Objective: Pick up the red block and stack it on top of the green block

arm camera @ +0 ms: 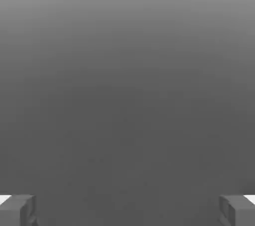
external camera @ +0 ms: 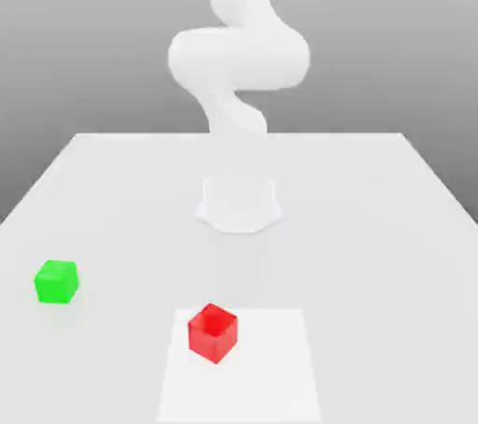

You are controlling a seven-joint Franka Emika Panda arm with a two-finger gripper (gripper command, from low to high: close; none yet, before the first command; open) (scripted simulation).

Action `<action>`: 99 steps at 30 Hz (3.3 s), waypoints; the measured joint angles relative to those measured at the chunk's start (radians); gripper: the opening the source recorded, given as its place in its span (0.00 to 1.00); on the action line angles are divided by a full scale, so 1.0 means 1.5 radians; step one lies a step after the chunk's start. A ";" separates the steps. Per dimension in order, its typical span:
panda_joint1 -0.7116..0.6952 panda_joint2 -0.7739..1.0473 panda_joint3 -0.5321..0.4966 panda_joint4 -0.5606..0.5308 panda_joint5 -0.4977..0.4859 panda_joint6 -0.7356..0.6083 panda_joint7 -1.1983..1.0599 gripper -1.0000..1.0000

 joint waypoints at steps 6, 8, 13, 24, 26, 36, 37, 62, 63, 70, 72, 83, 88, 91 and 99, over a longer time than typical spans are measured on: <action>0.079 0.112 -0.096 -0.062 0.049 0.061 -0.171 0.50; 0.102 0.150 -0.122 -0.081 0.064 0.080 -0.225 0.50; 0.152 0.245 -0.173 -0.131 0.099 0.127 -0.360 0.50; 0.194 0.430 -0.216 -0.242 0.102 0.239 -0.603 0.50; 0.188 0.455 -0.218 -0.262 0.075 0.261 -0.627 0.50; 0.164 0.532 -0.209 -0.284 0.020 0.336 -0.673 0.50; 0.164 0.541 -0.206 -0.282 0.030 0.342 -0.681 0.50; 0.120 0.588 -0.151 -0.275 0.080 0.379 -0.718 0.00; 0.123 0.577 -0.158 -0.276 0.065 0.371 -0.707 0.00; 0.128 0.516 -0.179 -0.289 -0.001 0.322 -0.657 0.00; 0.126 0.503 -0.179 -0.294 -0.011 0.311 -0.649 0.00; 0.014 0.434 -0.305 -0.281 -0.025 0.220 -1.008 0.00; -0.048 0.412 -0.381 -0.277 -0.076 0.201 -1.182 0.00; -0.091 0.404 -0.431 -0.276 -0.115 0.200 -1.280 0.00; -0.115 0.394 -0.479 -0.260 -0.117 0.178 -1.395 0.00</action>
